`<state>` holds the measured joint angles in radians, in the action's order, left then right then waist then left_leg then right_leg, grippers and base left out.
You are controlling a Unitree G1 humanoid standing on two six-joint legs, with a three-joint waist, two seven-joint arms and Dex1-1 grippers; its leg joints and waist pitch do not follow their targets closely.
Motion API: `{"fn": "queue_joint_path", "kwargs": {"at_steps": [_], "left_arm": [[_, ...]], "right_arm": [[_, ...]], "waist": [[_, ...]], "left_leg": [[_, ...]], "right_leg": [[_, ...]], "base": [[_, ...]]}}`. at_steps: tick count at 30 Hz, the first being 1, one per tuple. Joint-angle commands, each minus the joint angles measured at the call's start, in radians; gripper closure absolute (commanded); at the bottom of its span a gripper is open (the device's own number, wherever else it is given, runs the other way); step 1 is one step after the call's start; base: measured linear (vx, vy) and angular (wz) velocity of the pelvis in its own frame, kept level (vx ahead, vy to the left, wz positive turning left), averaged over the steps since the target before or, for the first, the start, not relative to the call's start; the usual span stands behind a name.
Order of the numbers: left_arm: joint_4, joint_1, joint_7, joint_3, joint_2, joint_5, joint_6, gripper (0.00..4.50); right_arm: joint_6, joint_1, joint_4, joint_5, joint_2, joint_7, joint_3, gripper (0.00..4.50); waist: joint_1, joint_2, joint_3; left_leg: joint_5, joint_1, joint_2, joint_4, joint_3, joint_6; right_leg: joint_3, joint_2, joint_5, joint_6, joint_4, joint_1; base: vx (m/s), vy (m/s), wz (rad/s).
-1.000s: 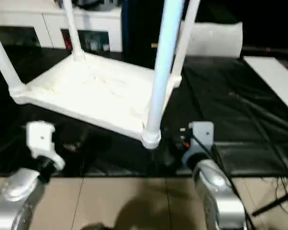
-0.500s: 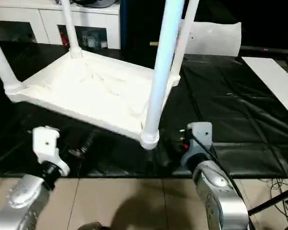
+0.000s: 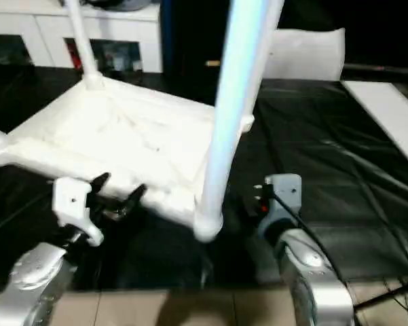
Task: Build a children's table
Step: Rotate table base
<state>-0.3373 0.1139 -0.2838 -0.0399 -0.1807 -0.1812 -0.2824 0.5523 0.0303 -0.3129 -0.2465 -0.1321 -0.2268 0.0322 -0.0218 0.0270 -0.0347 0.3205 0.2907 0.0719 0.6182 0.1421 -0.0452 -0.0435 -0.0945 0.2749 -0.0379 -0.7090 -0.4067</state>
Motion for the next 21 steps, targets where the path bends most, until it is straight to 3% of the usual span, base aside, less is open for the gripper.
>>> {"fn": "queue_joint_path", "kwargs": {"at_steps": [1,2,3,4,5,6,7,8,9,10,11,12,13,14,15,18,21], "left_arm": [[-0.011,0.005,-0.017,-0.021,0.008,-0.005,-0.002,0.03],[-0.012,0.008,-0.025,-0.025,0.003,-0.008,-0.005,0.03],[-0.014,0.009,-0.034,-0.028,-0.001,-0.012,-0.007,0.03],[-0.016,0.012,-0.043,-0.029,-0.006,-0.021,-0.010,0.03],[-0.019,0.016,-0.047,-0.025,-0.009,-0.028,-0.011,0.03],[-0.023,0.018,-0.056,-0.016,-0.008,-0.047,-0.010,0.03],[-0.026,0.020,-0.061,-0.010,-0.006,-0.061,-0.009,0.03],[-0.029,0.020,-0.067,-0.007,-0.015,-0.066,-0.021,0.03],[-0.029,0.017,-0.096,-0.010,-0.036,-0.073,-0.025,0.03],[-0.029,0.015,-0.115,-0.012,-0.048,-0.076,-0.027,0.03],[-0.027,0.013,-0.125,-0.013,-0.057,-0.073,-0.027,0.03],[-0.018,0.004,-0.154,-0.014,-0.081,-0.072,-0.027,0.03],[-0.018,0.004,-0.154,-0.014,-0.081,-0.072,-0.027,0.03],[-0.001,-0.013,-0.198,-0.017,-0.115,-0.081,-0.026,0.03],[0.010,-0.027,-0.229,-0.020,-0.138,-0.090,-0.028,0.03],[0.055,-0.083,-0.328,-0.040,-0.206,-0.100,-0.038,0.03],[0.107,-0.139,-0.410,-0.060,-0.255,-0.100,-0.035,0.03]], "right_arm": [[-0.006,-0.007,-0.009,-0.003,-0.018,-0.002,0.018,0.00],[-0.006,-0.013,0.000,0.003,-0.021,0.001,0.019,0.00],[-0.007,-0.017,0.009,0.006,-0.023,0.003,0.021,0.00],[-0.011,-0.020,0.016,0.010,-0.026,0.004,0.021,0.00],[-0.015,-0.023,0.022,0.012,-0.028,0.003,0.022,0.00],[-0.016,-0.026,0.028,0.013,-0.029,0.004,0.025,0.00],[-0.017,-0.027,0.031,0.014,-0.030,0.004,0.027,0.00],[-0.020,-0.028,0.034,0.015,-0.032,0.002,0.026,0.00],[-0.029,-0.027,0.036,0.017,-0.037,-0.005,0.022,0.00],[-0.033,-0.026,0.037,0.018,-0.040,-0.007,0.020,0.00],[-0.037,-0.026,0.039,0.019,-0.042,-0.007,0.018,0.00],[-0.045,-0.026,0.042,0.021,-0.048,-0.016,0.009,0.00],[-0.045,-0.026,0.042,0.021,-0.048,-0.016,0.009,0.00],[-0.057,-0.026,0.045,0.026,-0.055,-0.030,0.000,0.00],[-0.065,-0.026,0.048,0.030,-0.058,-0.036,-0.004,0.00],[-0.090,-0.032,0.058,0.050,-0.087,-0.067,-0.023,0.00],[-0.100,-0.040,0.069,0.051,-0.125,-0.114,-0.040,0.00]], "waist": [[0.006,0.030,0.057],[0.013,0.062,0.063],[0.043,0.061,0.054],[0.049,0.050,0.056],[0.051,0.050,0.056],[0.056,0.026,0.048],[0.053,0.013,0.047],[0.050,-0.007,0.045],[0.045,-0.013,0.041],[0.045,-0.019,0.033],[0.044,-0.019,0.028],[0.048,-0.027,0.009],[0.043,-0.019,0.002],[0.044,-0.023,0.001],[0.045,-0.024,0.003],[0.049,-0.025,0.006],[0.051,-0.025,0.010]], "left_leg": [[-0.586,-0.044,0.033,0.019,-0.020,-0.290],[-0.454,0.008,-0.004,0.025,-0.013,-0.227],[-0.245,0.079,0.025,0.072,-0.057,-0.117],[-0.247,0.087,0.043,0.060,-0.069,-0.066],[-0.277,0.091,0.047,0.042,-0.072,-0.026],[-0.309,0.080,0.047,-0.012,-0.061,0.055],[-0.318,0.076,0.056,-0.028,-0.058,0.070],[-0.337,0.061,0.086,-0.039,-0.061,0.081],[-0.331,0.052,0.098,-0.045,-0.065,0.092],[-0.247,0.041,0.111,-0.057,-0.069,0.105],[-0.180,0.034,0.115,-0.062,-0.068,0.104],[0.054,0.038,0.122,-0.081,-0.068,0.096],[0.134,0.036,0.124,-0.088,-0.065,0.097],[0.218,0.034,0.124,-0.091,-0.069,0.099],[0.238,0.031,0.123,-0.091,-0.065,0.099],[0.202,0.038,0.121,-0.095,-0.056,0.097],[0.160,0.043,0.119,-0.093,-0.049,0.091]], "right_leg": [[0.071,-0.053,-0.389,0.006,0.135,-0.022],[0.114,-0.065,-0.470,-0.008,0.147,0.045],[0.196,-0.167,-0.769,0.116,0.139,0.116],[0.184,-0.169,-0.989,0.158,0.113,0.133],[0.158,-0.144,-1.186,0.172,0.092,0.135],[0.094,-0.059,-1.237,0.165,0.089,0.114],[0.084,-0.037,-1.122,0.169,0.091,0.114],[0.068,-0.008,-0.840,0.198,0.095,0.099],[0.059,-0.004,-0.679,0.215,0.099,0.090],[0.051,-0.010,-0.374,0.240,0.122,0.081],[0.052,-0.014,-0.257,0.246,0.129,0.075],[0.064,-0.027,0.032,0.250,0.149,0.073],[0.066,-0.029,0.132,0.241,0.163,0.070],[0.072,-0.038,0.255,0.221,0.170,0.068],[0.075,-0.041,0.301,0.205,0.176,0.058],[0.078,-0.038,0.280,0.185,0.178,0.057],[0.080,-0.038,0.263,0.189,0.176,0.058]], "base": [[0.069,-0.087,0.07],[-0.033,-0.110,0.19],[0.051,-0.112,0.16],[0.051,-0.112,0.16],[0.076,-0.100,-0.01],[-0.029,-0.082,-0.02],[-0.029,-0.082,-0.02],[-0.051,-0.022,0.02],[-0.055,0.007,0.00],[-0.055,0.007,0.00],[-0.068,0.009,0.00],[-0.090,0.012,0.06],[-0.090,0.012,0.06],[-0.099,0.009,0.05],[-0.081,-0.010,0.04],[-0.069,-0.024,0.04],[-0.018,-0.012,0.01]]}}
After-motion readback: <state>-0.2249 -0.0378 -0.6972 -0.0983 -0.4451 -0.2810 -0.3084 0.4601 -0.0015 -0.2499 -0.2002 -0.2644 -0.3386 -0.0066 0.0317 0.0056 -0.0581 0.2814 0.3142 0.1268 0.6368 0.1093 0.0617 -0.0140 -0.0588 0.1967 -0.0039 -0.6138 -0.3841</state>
